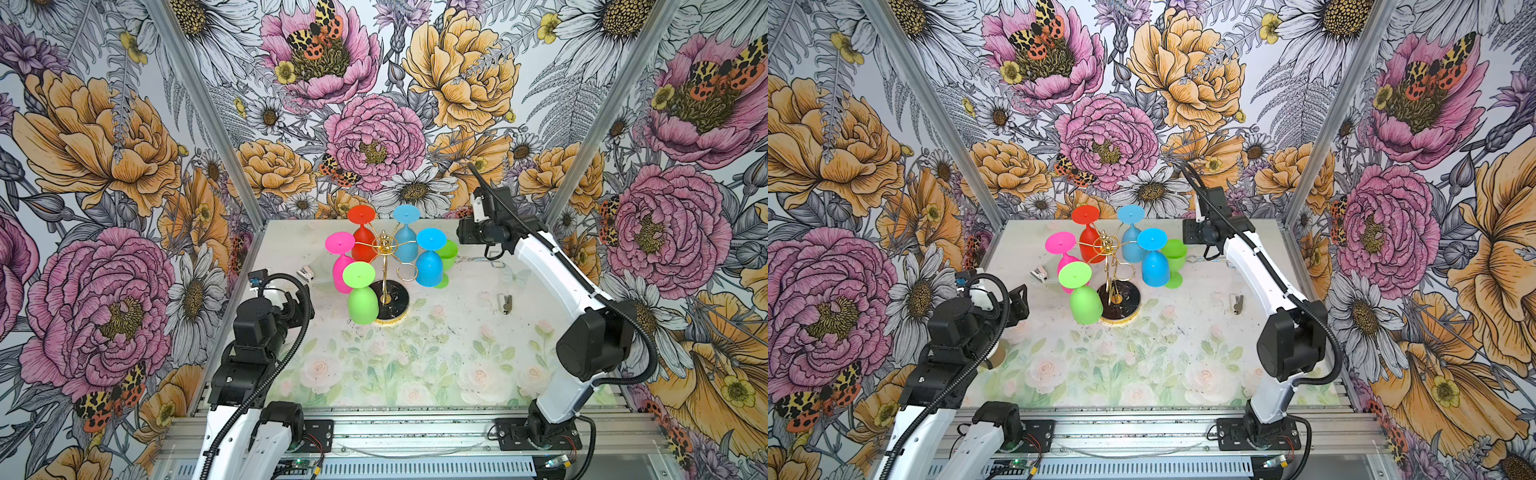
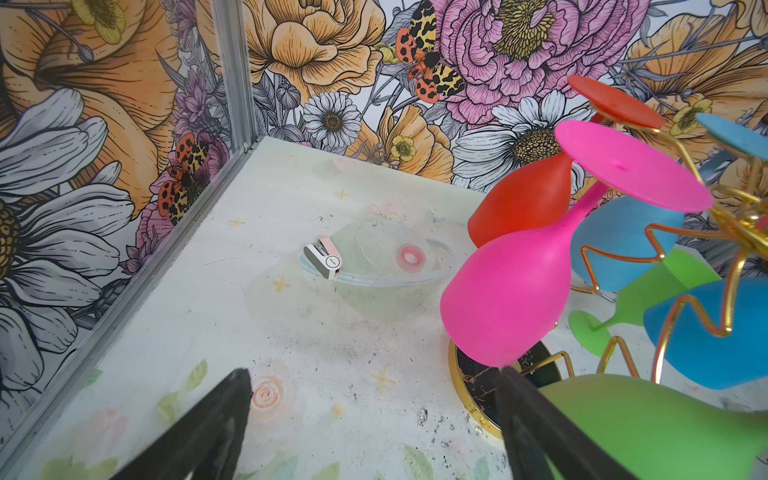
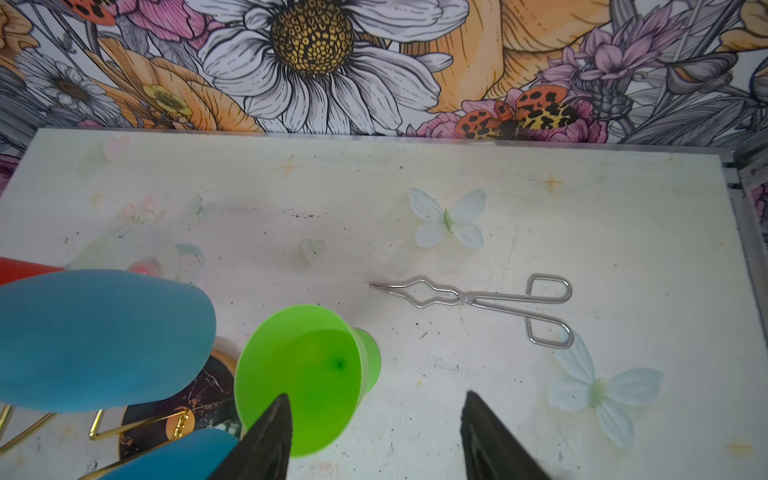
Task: Take the wine glass off the wine glass rack
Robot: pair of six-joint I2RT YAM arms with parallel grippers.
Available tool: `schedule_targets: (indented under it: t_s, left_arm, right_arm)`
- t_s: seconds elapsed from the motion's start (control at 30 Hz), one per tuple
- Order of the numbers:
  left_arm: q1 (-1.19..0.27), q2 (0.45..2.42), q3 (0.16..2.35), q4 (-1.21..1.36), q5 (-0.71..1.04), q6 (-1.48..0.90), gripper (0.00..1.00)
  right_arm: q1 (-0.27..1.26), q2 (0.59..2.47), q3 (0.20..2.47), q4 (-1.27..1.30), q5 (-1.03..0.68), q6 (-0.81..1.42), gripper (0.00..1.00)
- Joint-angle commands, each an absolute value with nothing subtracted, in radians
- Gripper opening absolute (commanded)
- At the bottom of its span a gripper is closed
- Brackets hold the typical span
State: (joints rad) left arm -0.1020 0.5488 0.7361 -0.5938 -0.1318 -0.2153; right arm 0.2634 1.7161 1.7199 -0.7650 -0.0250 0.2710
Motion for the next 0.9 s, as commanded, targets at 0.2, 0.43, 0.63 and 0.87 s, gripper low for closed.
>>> schedule_targets:
  t_s: [0.2, 0.43, 0.63, 0.87]
  left_arm:
    - [-0.082, 0.538, 0.727, -0.569, -0.095, -0.233, 0.93]
    - [-0.080, 0.537, 0.725, -0.566, -0.088, -0.235, 0.93]
    - [-0.080, 0.539, 0.724, -0.562, -0.079, -0.237, 0.93]
    - [-0.078, 0.539, 0.720, -0.560, -0.074, -0.240, 0.93]
  right_arm:
    - [0.242, 1.558, 1.656, -0.669, -0.345, 0.417, 0.66]
    - [0.244, 1.464, 1.517, -0.513, -0.513, 0.549, 0.64]
    - [0.245, 1.411, 1.418, -0.412, -0.591, 0.623, 0.61]
    - [0.256, 1.383, 1.357, -0.340, -0.623, 0.671, 0.56]
